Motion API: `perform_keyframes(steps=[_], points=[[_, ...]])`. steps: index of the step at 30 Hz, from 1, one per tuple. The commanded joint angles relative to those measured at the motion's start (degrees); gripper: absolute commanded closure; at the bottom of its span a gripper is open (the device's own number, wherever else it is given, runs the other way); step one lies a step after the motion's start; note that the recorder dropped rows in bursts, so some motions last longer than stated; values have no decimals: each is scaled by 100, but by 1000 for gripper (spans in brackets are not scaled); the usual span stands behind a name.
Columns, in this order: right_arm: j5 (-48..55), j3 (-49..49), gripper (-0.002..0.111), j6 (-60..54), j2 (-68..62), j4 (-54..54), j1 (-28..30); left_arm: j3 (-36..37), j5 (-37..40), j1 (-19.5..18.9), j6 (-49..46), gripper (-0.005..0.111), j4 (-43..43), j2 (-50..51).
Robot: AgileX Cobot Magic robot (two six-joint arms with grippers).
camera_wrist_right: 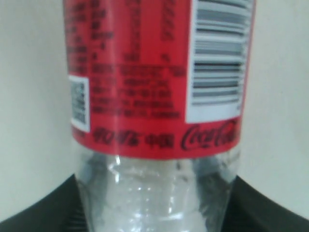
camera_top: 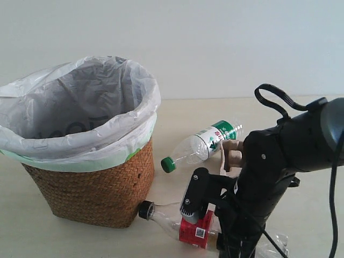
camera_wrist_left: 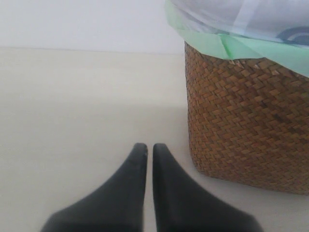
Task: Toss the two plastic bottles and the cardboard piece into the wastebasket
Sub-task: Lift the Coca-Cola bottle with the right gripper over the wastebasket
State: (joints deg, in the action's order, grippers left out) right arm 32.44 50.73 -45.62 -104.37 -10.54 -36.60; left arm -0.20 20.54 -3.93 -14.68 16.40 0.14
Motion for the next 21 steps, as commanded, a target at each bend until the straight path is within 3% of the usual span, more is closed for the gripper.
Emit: perform_keyframes(steps=[1,10,21], points=[[282,73,108,277,-72,-1,-3,20,4,-16,-26,103,-17,-14],[541,97,108,2098,152,1160,8,20,4,-16,-26,103,-17,-14],[681,261,108,3910,1696,2085,8,20,4,-16,-26,103,-17,-14]])
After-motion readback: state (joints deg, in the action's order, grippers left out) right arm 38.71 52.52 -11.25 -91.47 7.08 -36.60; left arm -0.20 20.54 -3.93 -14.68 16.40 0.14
